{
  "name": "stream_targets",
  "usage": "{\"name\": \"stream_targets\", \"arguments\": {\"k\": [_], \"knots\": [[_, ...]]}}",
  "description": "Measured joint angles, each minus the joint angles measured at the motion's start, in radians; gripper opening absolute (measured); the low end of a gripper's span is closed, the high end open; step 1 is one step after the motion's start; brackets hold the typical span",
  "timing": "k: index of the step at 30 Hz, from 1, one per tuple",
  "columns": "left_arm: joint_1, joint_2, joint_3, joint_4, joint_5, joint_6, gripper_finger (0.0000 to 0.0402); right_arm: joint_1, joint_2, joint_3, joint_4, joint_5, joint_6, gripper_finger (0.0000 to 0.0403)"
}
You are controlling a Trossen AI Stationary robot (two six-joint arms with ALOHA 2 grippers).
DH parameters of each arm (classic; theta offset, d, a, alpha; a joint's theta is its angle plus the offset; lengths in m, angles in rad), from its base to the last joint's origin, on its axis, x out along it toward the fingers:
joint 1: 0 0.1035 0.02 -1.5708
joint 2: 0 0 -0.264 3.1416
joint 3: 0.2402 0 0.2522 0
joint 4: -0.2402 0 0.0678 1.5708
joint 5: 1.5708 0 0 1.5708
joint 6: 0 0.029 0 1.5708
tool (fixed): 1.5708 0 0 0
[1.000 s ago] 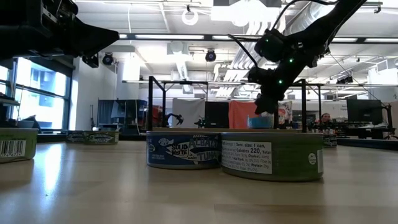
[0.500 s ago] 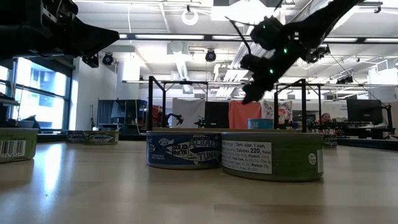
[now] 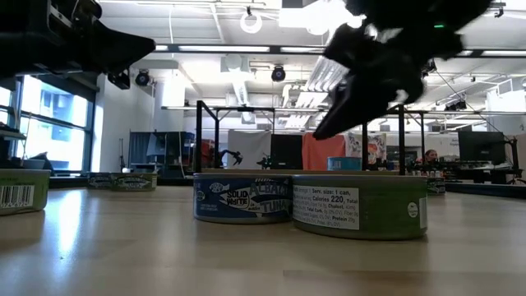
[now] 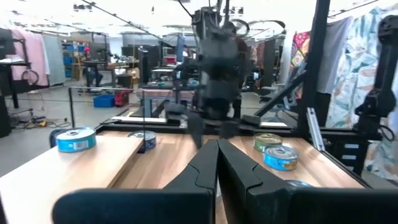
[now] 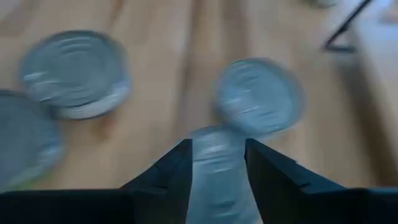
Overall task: Stack canned seafood by type on shelf
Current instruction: Put the blue tuna can on the shelf
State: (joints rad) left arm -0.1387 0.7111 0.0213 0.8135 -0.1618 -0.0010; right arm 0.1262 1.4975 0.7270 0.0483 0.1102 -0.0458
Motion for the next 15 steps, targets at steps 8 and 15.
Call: {"name": "stream_targets", "arguments": {"k": [8, 15], "knots": [[-0.104, 0.162, 0.127, -0.006, -0.015, -0.031, 0.0001, 0.327, 0.0, -0.087, 0.155, 0.429, 0.309, 0.0085], [-0.152, 0.406, 0.266, -0.007, -0.061, -0.04, 0.0001, 0.509, 0.0, -0.087, 0.135, 0.61, 0.337, 0.0074]]}}
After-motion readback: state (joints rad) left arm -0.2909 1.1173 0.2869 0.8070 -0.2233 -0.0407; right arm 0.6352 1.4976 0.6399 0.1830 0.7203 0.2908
